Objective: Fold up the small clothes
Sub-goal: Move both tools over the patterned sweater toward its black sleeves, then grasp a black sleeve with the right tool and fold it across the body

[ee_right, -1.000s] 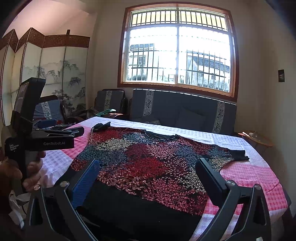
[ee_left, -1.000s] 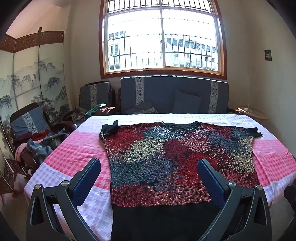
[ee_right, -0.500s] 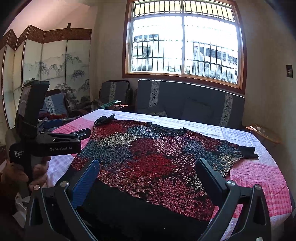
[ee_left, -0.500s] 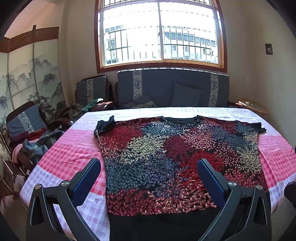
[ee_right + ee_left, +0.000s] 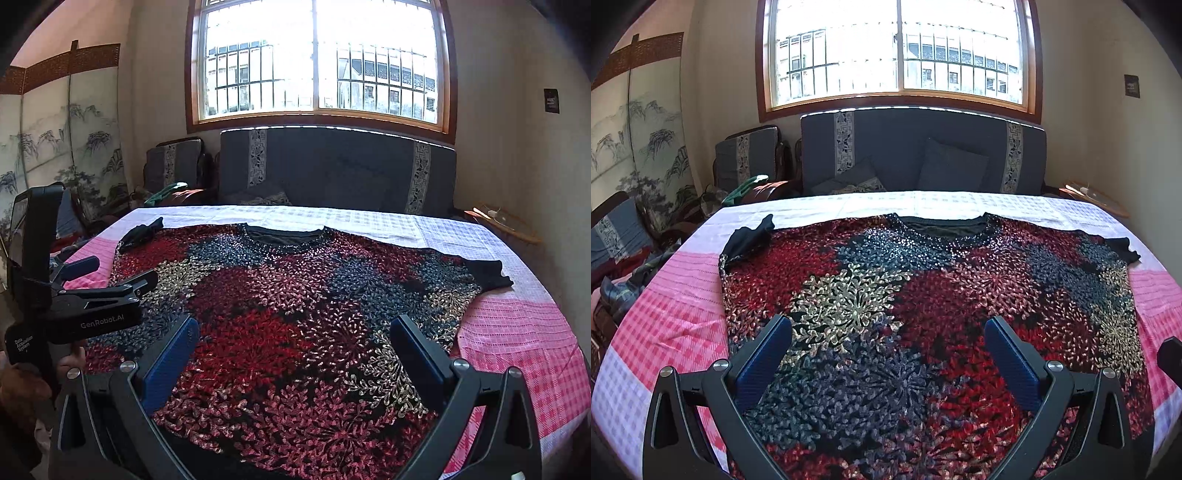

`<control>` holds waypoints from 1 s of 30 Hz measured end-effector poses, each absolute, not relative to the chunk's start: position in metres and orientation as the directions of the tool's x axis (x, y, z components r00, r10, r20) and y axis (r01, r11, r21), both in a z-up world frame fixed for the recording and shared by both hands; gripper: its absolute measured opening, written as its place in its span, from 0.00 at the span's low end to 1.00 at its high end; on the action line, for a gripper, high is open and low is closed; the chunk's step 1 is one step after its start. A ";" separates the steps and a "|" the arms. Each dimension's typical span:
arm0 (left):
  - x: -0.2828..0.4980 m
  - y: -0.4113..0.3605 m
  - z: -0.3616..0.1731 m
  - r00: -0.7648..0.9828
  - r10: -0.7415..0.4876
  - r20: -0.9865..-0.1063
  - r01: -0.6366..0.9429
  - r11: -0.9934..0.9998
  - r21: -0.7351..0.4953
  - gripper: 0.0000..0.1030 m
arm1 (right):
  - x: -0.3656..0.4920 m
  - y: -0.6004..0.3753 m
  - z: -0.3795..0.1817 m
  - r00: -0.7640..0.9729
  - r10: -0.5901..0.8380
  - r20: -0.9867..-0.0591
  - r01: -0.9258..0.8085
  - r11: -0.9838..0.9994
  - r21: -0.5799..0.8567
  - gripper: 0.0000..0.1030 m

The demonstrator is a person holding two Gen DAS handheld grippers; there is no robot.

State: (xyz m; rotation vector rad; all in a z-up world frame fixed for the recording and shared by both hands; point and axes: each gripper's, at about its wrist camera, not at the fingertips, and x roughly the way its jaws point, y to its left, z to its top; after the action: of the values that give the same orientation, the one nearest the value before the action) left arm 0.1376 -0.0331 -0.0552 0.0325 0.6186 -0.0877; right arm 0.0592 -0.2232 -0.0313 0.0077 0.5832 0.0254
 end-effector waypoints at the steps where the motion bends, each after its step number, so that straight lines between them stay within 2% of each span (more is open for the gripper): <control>1: 0.143 -0.035 -0.059 0.809 -0.066 -0.584 0.085 0.996 0.006 1.00 | 0.064 -0.226 -0.035 0.829 0.020 -0.559 -0.013 1.000 0.015 1.00; 21: 0.180 -0.056 -0.112 0.757 -0.051 -0.651 0.085 0.996 0.021 1.00 | 0.129 -0.275 -0.071 0.759 -0.054 -0.648 0.089 0.996 0.021 1.00; 30: 0.177 -0.060 -0.112 0.768 -0.040 -0.639 0.088 0.995 0.043 1.00 | 0.150 -0.300 -0.083 0.738 -0.077 -0.670 0.112 0.994 0.009 1.00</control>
State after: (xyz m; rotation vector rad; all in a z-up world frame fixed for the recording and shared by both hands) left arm 0.1772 -0.0600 -0.1123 0.0715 0.6917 -0.0694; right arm 0.1499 -0.2997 -0.0834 0.0498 0.7336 -0.1038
